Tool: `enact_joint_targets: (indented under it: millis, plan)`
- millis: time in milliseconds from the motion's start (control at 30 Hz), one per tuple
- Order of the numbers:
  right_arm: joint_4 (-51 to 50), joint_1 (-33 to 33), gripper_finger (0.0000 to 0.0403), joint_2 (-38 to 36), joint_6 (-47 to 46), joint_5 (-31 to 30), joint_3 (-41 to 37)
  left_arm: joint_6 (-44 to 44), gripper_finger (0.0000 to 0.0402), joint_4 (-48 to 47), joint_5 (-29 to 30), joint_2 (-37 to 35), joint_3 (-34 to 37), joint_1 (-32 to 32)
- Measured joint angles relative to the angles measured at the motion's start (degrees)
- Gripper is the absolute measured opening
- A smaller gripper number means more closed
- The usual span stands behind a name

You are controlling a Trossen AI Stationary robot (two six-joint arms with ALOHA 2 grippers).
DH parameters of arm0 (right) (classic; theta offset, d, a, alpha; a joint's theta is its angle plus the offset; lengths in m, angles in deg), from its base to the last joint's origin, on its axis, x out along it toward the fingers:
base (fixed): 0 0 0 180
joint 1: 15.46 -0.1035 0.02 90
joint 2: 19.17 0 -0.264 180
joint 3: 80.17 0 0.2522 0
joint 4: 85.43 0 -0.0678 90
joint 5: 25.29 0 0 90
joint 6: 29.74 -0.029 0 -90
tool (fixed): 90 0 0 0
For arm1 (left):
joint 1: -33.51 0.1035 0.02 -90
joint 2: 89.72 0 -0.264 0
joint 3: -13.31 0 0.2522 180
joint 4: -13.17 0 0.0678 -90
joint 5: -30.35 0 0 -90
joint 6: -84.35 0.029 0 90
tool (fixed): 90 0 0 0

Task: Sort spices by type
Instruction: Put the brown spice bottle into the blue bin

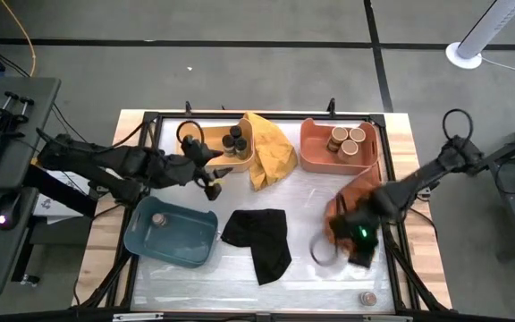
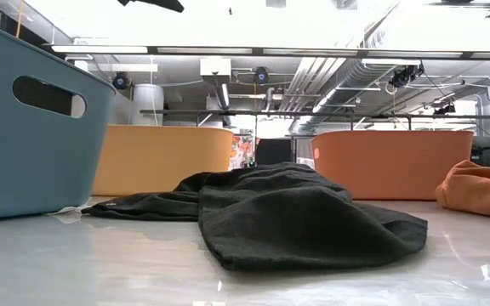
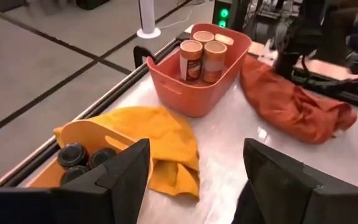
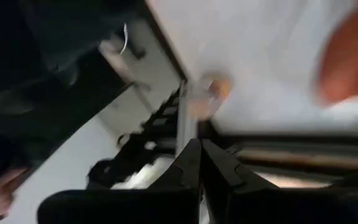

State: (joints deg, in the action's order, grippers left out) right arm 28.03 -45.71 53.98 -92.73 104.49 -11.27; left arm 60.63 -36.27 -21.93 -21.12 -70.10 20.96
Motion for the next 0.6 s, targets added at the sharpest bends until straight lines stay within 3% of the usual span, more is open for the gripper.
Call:
enact_joint_targets:
  millis: [167,267,400,600]
  plan:
    - [29.29,-11.11,0.0,-0.04,-27.0,1.85,-11.06,1.38,0.0243,-0.93,-0.63,0.0,0.0,1.46]
    - [40.52,-14.61,0.0,-0.04,-39.83,0.79,-15.53,1.46,0.0243,-0.9,-0.67,0.0,0.0,2.23]
    - [43.51,-17.67,0.0,-0.04,-47.84,-1.42,-16.98,2.56,0.0243,-0.88,-0.66,0.0,0.0,3.37]
    - [43.48,-19.48,0.0,1.62,-49.0,-1.51,-17.01,3.4,0.0243,-0.9,-0.93,0.0,0.0,4.47]
